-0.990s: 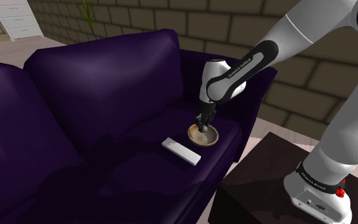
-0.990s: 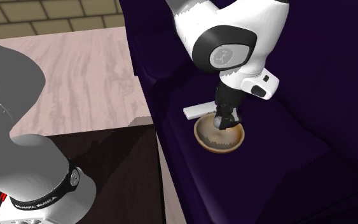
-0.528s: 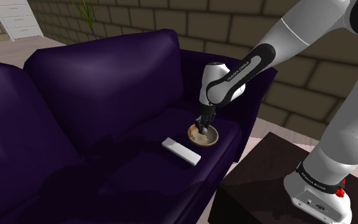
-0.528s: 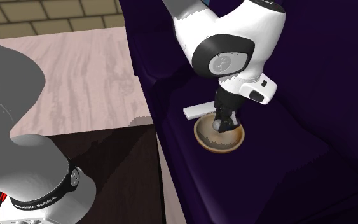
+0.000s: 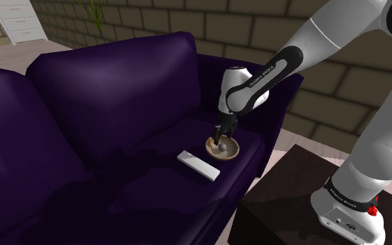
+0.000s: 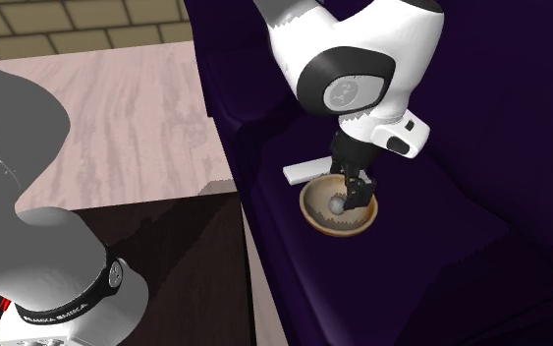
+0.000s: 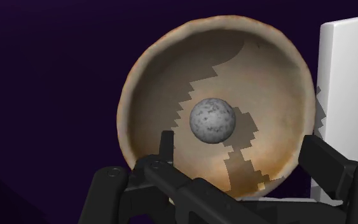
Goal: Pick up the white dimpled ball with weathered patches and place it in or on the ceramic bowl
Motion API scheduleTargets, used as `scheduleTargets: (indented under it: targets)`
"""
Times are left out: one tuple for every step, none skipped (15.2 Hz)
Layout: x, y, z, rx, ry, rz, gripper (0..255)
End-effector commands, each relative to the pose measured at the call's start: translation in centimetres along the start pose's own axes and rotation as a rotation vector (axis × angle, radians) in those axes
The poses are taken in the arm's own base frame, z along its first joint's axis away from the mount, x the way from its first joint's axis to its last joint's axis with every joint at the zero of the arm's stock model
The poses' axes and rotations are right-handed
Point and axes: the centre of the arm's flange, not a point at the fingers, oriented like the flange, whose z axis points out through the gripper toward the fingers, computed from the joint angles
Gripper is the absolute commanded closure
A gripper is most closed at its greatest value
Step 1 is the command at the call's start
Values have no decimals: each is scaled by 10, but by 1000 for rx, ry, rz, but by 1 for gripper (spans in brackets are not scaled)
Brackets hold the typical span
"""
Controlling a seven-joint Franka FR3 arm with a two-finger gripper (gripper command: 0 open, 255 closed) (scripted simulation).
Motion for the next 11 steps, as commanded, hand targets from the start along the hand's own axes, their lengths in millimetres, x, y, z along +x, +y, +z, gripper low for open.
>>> scheduleTargets:
  targets:
    - [0,0,-20,0,0,0,0]
    - [0,0,-33,0,0,0,0]
    - [0,0,-44,0,0,0,0]
    - [0,0,-44,0,0,0,0]
    - [0,0,-44,0,0,0,0]
    - [0,0,-44,0,0,0,0]
    - [0,0,-44,0,0,0,0]
    - [0,0,-44,0,0,0,0]
    - [0,0,-44,0,0,0,0]
    - [0,0,-44,0,0,0,0]
    - [0,0,-44,0,0,0,0]
